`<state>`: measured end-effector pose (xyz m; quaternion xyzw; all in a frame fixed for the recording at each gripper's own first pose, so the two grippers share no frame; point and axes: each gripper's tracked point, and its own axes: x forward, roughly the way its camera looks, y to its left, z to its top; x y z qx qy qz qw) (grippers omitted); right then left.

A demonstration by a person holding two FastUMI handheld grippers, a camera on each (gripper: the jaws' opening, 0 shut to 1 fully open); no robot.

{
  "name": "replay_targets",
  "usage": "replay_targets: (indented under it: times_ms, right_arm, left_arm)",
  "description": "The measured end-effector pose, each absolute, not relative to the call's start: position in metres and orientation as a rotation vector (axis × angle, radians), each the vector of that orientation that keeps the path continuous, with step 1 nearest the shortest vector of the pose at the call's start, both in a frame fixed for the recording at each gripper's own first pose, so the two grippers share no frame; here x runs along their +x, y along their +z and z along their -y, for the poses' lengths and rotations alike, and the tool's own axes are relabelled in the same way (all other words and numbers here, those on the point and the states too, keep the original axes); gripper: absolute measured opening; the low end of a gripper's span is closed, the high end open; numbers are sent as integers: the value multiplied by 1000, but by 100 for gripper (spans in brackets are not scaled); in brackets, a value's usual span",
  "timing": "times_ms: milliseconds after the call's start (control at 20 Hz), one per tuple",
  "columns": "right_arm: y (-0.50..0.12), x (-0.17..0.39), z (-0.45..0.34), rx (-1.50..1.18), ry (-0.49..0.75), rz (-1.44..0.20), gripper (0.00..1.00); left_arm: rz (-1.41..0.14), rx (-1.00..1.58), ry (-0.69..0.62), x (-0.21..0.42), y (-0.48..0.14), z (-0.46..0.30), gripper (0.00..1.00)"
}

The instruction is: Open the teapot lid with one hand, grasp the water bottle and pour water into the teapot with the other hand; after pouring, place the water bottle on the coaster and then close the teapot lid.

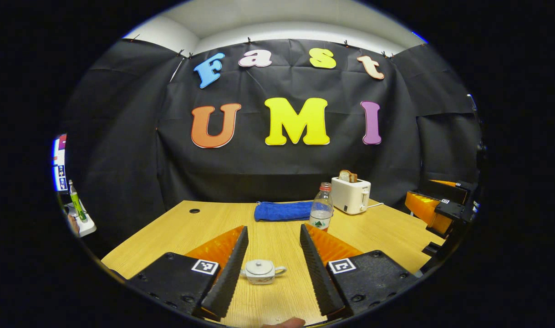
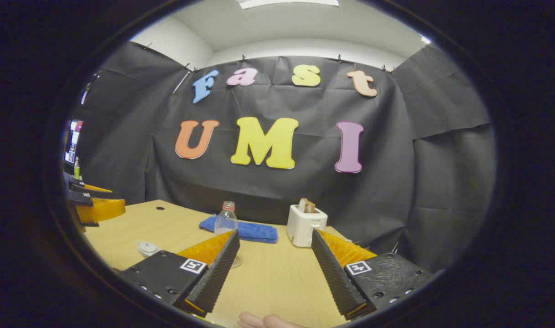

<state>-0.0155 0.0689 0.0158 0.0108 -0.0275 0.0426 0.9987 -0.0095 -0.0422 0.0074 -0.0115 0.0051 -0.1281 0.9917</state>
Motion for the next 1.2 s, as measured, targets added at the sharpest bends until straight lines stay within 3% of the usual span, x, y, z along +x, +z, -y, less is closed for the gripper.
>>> replay_targets:
  times_ms: [50,100,200,1200]
  right_arm:
    - [19,-22,-70,15,86,62,98]
    - [23,-27,-72,8,88,71,95]
    - [26,-32,-70,-11,83,79,95]
    - [11,-23,-63,-13,52,33,95]
  left_arm:
    - [-14,-19,-254,-14,9,43,77]
    - [-12,-9,-245,-16,11,43,92]
    - [-6,23,-201,-19,13,35,100]
    - [14,14,-144,-13,17,18,100]
